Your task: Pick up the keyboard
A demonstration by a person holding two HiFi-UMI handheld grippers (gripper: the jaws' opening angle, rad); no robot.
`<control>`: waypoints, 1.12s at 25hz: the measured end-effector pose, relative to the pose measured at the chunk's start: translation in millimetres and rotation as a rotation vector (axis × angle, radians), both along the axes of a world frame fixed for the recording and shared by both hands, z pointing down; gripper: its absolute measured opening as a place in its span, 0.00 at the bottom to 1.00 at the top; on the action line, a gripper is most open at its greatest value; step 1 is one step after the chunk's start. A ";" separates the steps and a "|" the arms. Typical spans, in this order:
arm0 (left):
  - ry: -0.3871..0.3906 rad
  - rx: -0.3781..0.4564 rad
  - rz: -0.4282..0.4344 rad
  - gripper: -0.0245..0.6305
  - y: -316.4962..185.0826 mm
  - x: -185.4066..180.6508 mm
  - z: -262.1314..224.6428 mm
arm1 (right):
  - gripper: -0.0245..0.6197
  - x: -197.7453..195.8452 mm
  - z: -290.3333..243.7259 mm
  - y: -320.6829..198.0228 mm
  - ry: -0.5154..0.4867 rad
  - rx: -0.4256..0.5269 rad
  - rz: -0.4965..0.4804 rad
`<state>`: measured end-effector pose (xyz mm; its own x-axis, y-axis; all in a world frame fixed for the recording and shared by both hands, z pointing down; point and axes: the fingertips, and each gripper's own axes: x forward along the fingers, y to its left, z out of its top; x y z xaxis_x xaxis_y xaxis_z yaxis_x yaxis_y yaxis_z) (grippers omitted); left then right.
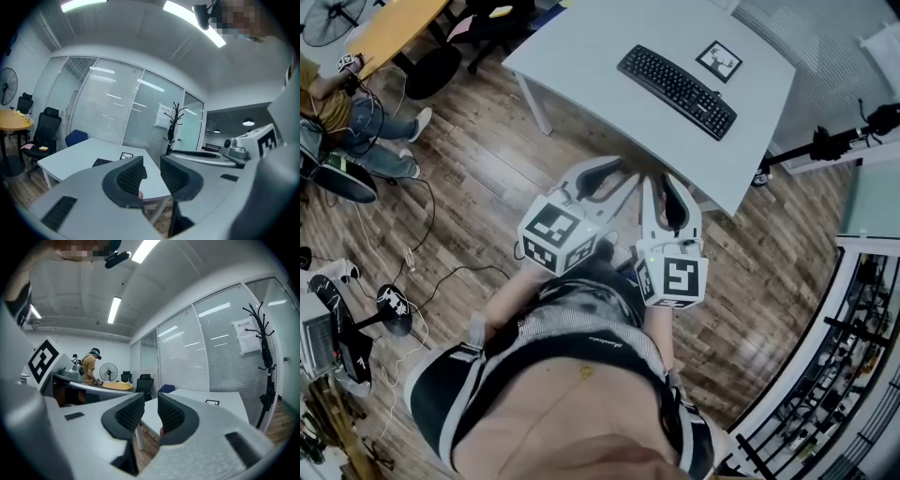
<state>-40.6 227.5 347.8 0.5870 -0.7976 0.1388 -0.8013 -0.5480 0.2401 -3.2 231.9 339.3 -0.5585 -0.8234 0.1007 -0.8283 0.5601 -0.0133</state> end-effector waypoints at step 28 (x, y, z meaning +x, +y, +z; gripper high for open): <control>0.007 0.048 -0.060 0.20 -84.9 41.3 -12.2 | 0.18 39.8 -7.3 -88.6 -0.016 0.037 -0.067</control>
